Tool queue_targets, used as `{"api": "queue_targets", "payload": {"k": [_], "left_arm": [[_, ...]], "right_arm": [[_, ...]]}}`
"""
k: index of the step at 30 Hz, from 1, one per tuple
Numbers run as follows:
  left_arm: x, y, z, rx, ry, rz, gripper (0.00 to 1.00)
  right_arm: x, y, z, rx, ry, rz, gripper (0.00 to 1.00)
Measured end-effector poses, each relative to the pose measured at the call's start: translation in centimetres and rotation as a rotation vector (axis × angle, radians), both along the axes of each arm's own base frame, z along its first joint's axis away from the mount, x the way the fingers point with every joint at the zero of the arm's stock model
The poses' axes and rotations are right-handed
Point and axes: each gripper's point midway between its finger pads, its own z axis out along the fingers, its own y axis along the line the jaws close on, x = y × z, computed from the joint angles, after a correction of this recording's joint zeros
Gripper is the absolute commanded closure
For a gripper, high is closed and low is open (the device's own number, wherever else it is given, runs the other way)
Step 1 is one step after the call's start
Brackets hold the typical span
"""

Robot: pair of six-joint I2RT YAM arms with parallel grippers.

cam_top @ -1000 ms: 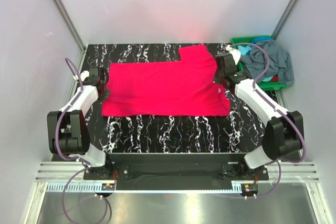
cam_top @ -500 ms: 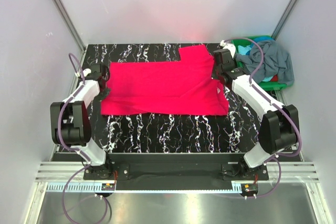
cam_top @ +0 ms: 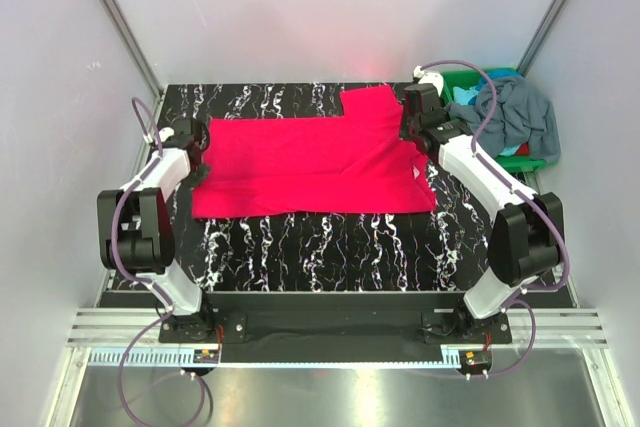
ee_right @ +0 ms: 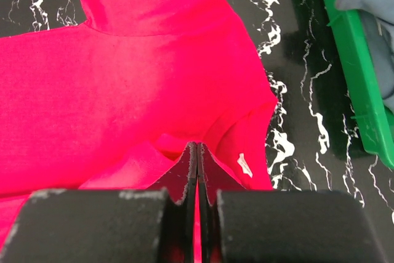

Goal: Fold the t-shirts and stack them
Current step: Fold the tshirt

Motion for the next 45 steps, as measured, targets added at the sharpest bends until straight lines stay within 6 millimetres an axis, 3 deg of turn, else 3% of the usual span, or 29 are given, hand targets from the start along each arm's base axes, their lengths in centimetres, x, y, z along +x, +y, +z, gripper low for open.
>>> {"api": "queue_targets", "payload": {"k": [5, 6, 10, 13, 24, 26, 29, 33, 35, 37, 39, 42, 45], "left_arm": [[0.9, 0.1, 0.5, 0.001, -0.013, 0.000, 0.88], [1.1, 0.1, 0.6, 0.002, -0.015, -0.001, 0.81], [1.3, 0.2, 0.6, 0.011, -0.012, -0.004, 0.69], [1.2, 0.5, 0.6, 0.025, -0.008, 0.000, 0.50], [0.3, 1.0, 1.4, 0.065, -0.003, 0.035, 0.49], [0.2, 0.6, 1.6, 0.065, -0.009, 0.030, 0.49], [-0.3, -0.3, 1.4, 0.056, -0.015, 0.026, 0.49], [-1.5, -1.1, -0.1, 0.036, 0.014, 0.027, 0.49], [-1.9, -1.4, -0.5, 0.030, 0.023, 0.027, 0.49], [-1.8, -1.7, -0.5, 0.023, 0.019, 0.031, 0.49], [-1.7, -1.9, -0.5, 0.020, 0.012, 0.032, 0.49], [-1.6, -2.1, -0.6, 0.019, 0.011, 0.030, 0.49], [-1.6, -2.2, -1.2, 0.020, 0.026, 0.028, 0.49]], "right_arm": [[0.6, 0.5, -0.7, -0.007, 0.017, 0.029, 1.00], [0.6, 0.6, -0.8, -0.007, 0.018, 0.030, 1.00], [0.7, 0.6, -0.7, -0.009, 0.014, 0.031, 1.00], [0.8, 0.6, -1.0, -0.012, 0.019, 0.033, 1.00], [2.7, 2.4, -5.6, -0.023, 0.108, 0.098, 1.00], [3.3, 2.7, -5.9, -0.025, 0.114, 0.116, 0.91], [4.1, 3.0, -5.5, -0.031, 0.108, 0.123, 0.65], [4.1, 2.4, -4.0, -0.037, 0.126, 0.076, 0.55], [3.2, 2.1, -3.2, -0.012, 0.143, 0.040, 0.55], [1.3, 2.1, -3.0, 0.036, 0.176, 0.019, 0.62], [-1.2, 2.0, -3.3, 0.090, 0.215, 0.001, 0.76], [-4.5, 1.6, -5.1, 0.133, 0.289, -0.027, 0.82], [-6.8, 1.1, -8.3, 0.133, 0.381, -0.050, 0.85]]}}
